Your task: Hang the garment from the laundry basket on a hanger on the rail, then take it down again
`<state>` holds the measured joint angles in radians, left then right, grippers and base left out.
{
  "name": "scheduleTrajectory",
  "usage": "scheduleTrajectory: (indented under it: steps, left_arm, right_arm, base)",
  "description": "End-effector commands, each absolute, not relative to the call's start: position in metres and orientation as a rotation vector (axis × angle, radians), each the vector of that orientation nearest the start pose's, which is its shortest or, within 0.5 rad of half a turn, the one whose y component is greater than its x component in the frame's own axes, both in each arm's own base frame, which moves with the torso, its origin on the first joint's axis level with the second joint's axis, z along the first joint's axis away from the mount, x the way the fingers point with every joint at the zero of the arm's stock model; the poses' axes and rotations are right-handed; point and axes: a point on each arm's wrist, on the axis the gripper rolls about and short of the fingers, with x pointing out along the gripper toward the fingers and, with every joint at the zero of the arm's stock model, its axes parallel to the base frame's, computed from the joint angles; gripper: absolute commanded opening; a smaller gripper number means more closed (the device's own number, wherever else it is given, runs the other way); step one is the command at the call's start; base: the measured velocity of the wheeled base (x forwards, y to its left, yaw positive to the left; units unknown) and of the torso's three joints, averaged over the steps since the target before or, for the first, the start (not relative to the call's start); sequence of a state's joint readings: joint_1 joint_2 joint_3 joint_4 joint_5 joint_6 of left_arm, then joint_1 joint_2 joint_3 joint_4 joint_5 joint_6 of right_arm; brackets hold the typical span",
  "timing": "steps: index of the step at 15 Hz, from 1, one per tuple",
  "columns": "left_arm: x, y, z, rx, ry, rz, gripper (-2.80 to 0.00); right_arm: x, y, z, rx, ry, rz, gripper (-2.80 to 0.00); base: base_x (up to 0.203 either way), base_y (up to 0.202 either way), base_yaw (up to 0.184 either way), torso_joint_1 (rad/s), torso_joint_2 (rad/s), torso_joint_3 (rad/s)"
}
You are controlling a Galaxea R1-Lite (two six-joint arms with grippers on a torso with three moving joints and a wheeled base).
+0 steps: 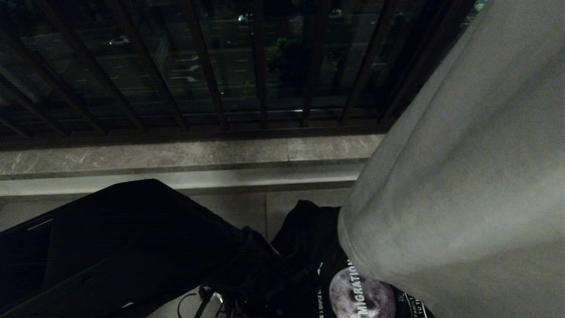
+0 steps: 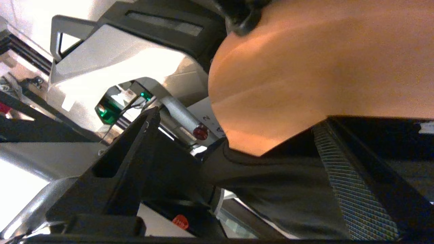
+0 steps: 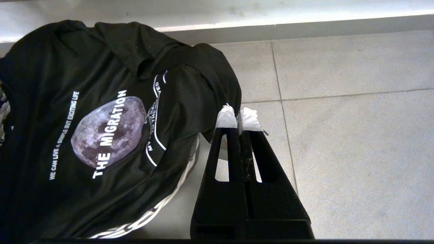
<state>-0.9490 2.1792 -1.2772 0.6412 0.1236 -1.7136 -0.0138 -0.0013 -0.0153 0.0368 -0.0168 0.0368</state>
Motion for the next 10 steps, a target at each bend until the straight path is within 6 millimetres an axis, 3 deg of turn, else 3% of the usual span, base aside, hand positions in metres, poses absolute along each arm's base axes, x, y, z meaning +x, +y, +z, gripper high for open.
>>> scheduleTrajectory:
  steps: [1, 10]
  left_arm:
    - [0.202, -0.275, 0.051, -0.581, 1.348, 0.609, 0.0]
    - [0.206, -0.253, 0.043, -0.548, 1.307, 0.697, 0.0]
  right_arm:
    - [-0.024, 0.0, 0.076, 0.037, 0.019, -0.031, -2.8]
    - [-0.024, 0.0, 0.076, 0.037, 0.019, -0.031, -2.8]
  base:
    - [0.0, 0.0, 0.0, 0.0, 0.0, 0.0]
    - [0.0, 0.0, 0.0, 0.0, 0.0, 0.0]
